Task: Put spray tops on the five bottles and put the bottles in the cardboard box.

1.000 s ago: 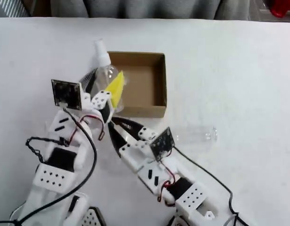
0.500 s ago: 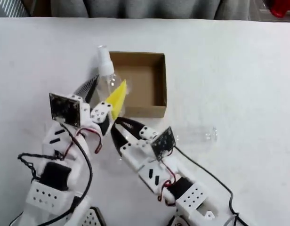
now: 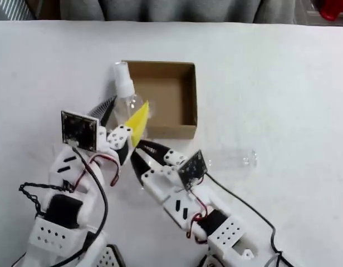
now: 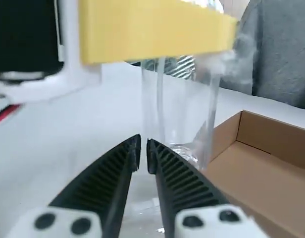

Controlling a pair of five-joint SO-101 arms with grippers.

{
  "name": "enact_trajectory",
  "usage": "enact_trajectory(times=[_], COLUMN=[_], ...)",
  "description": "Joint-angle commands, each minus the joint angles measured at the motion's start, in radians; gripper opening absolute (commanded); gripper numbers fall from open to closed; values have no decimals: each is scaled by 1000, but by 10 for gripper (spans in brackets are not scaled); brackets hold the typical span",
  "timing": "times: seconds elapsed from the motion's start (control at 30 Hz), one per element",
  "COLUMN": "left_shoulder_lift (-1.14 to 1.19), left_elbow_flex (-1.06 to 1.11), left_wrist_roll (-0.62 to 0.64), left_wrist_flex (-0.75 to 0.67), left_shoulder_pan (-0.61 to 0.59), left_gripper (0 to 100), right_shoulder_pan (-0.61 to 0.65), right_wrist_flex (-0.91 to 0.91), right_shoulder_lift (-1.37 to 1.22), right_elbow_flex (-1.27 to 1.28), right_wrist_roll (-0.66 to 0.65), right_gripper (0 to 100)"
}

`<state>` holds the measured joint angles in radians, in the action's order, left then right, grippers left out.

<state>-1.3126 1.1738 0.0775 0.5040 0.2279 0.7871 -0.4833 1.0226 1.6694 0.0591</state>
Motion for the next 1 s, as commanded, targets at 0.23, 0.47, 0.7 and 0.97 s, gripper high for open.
enact_trajectory(times=[0.23, 0.47, 0.7, 0.97], left_shoulder_lift=[-19, -21, -21, -21], left_elbow_flex=[-195, -207, -199, -201], left_wrist_roll=[-8, -9, -11, -135], left_wrist_flex=[166, 206, 206, 285], left_shoulder_pan=[28, 28, 21, 22], left_gripper=[21, 21, 21, 21], right_shoulder_pan=[-24, -24, -24, -82], right_wrist_flex=[-24, -24, -24, -24], right_shoulder_lift=[15, 15, 15, 15], right_elbow_flex=[9, 9, 9, 8], right_wrist_roll=[-3, -12, -68, -64], right_gripper=[15, 15, 15, 15])
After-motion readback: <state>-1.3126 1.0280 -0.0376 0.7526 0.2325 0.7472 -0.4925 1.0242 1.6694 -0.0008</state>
